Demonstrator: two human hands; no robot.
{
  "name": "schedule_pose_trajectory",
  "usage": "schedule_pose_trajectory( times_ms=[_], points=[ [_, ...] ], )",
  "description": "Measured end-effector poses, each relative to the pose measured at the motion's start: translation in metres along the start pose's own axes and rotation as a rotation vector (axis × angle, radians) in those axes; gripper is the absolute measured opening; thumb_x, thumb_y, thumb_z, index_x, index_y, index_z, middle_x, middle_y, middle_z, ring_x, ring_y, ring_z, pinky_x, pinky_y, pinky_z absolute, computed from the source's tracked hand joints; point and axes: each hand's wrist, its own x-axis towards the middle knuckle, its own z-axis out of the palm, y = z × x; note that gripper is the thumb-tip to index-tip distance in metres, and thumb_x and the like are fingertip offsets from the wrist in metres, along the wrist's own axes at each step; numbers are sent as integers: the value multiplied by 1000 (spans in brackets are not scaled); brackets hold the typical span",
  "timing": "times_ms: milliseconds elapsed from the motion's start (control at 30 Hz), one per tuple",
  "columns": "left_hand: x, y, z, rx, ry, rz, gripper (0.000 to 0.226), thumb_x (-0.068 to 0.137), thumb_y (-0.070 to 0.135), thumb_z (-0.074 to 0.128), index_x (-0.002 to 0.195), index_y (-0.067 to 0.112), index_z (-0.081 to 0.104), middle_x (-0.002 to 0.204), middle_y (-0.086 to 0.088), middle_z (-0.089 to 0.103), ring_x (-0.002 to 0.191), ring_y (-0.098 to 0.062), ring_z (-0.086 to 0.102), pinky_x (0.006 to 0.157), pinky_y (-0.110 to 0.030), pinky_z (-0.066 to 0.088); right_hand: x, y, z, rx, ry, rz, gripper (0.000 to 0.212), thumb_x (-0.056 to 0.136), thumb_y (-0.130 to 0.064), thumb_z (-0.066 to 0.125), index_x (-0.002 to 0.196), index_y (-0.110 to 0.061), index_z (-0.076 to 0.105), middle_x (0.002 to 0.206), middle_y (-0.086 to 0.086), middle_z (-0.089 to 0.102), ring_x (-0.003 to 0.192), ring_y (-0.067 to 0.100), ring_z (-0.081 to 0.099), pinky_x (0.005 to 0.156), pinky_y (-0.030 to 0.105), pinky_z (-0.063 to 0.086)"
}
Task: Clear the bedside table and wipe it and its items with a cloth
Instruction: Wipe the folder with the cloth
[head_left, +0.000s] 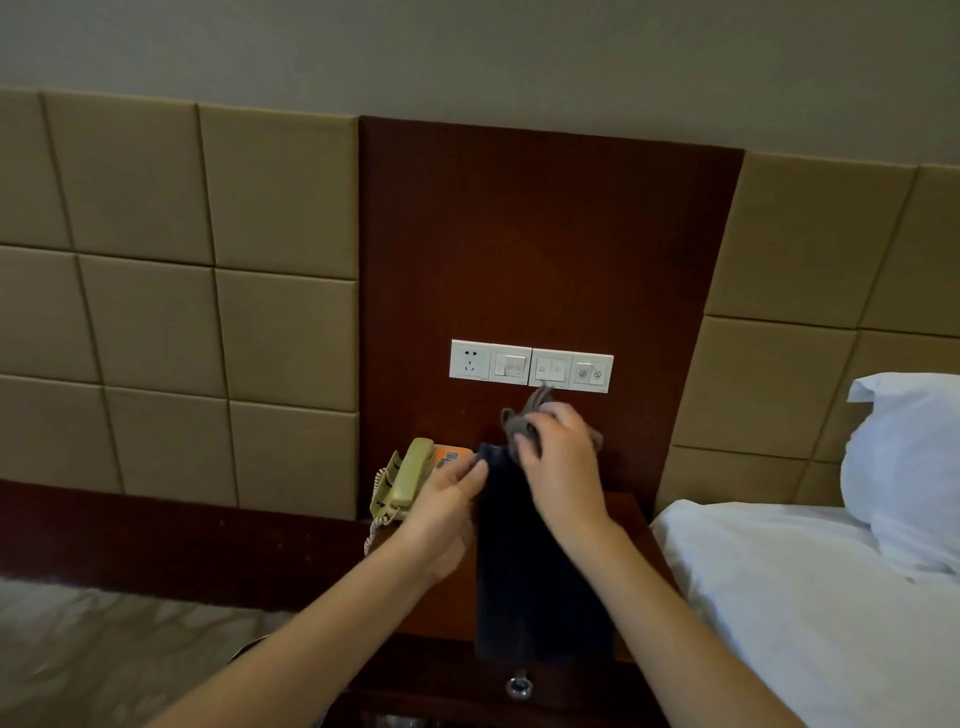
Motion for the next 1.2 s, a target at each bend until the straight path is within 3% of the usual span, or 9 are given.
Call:
schedule_pose_trajectory(
  times_ms=[167,233,367,500,567,733,867,1033,1200],
  points=[
    [2,2,0,-34,62,27,30,101,11,37,124,3,54,99,-10,67,87,-19,64,67,-26,53,-18,-17,1,-106,11,-155,14,81,-10,68,94,-10,71,95,2,65,94,20,57,82,33,48],
    [8,9,-6,-65,148,42,30,101,11,37,126,3,52,101,-11,65,89,-21,63,68,-27,53,-45,-29,9,-159,17,-259,10,76,-13,70,85,-17,72,89,-3,65,88,19,59,77,36,47],
    [10,16,-10,-1,138,78,29,101,14,38,122,6,56,106,-14,66,94,-23,65,74,-28,53,-55,-22,17,-225,108,-391,17,82,-23,56,89,-26,72,105,-4,66,109,21,54,95,47,35],
    [10,27,-11,6,72,124,28,102,13,37,110,10,62,96,-9,69,86,-18,67,71,-24,55,-30,-22,6,-181,113,-492,23,87,-25,50,96,-24,72,111,1,67,110,26,56,94,49,44],
    [11,31,-13,-24,49,110,27,101,13,38,111,10,63,97,-9,69,85,-18,66,68,-25,54,-19,-20,4,-188,109,-462,23,88,-24,50,102,-23,68,111,-1,66,111,25,56,95,47,43],
    [9,27,-18,82,13,54,26,99,15,43,115,7,63,101,-9,68,83,-18,64,67,-27,52,-2,-16,6,-20,50,23,34,92,-20,53,125,-20,59,125,-2,61,125,22,49,104,48,38],
    [18,43,-13,-66,203,120,21,99,7,40,103,6,60,81,-8,66,62,-12,66,55,-22,53,-53,-45,31,-204,37,-230,41,86,-10,47,125,-17,60,128,3,61,126,31,50,100,57,43],
    [13,50,-26,-101,300,132,25,101,15,38,117,7,57,97,-9,64,88,-22,60,69,-35,49,-89,-32,33,-271,-40,-491,46,85,-15,37,124,-22,60,129,-1,60,126,24,51,103,50,41],
    [4,34,-21,17,195,101,30,101,15,37,120,4,58,101,-11,65,89,-24,60,73,-36,49,-19,-6,15,-216,52,-227,45,88,-3,53,131,-14,55,132,5,58,129,29,47,108,51,34]
  ],
)
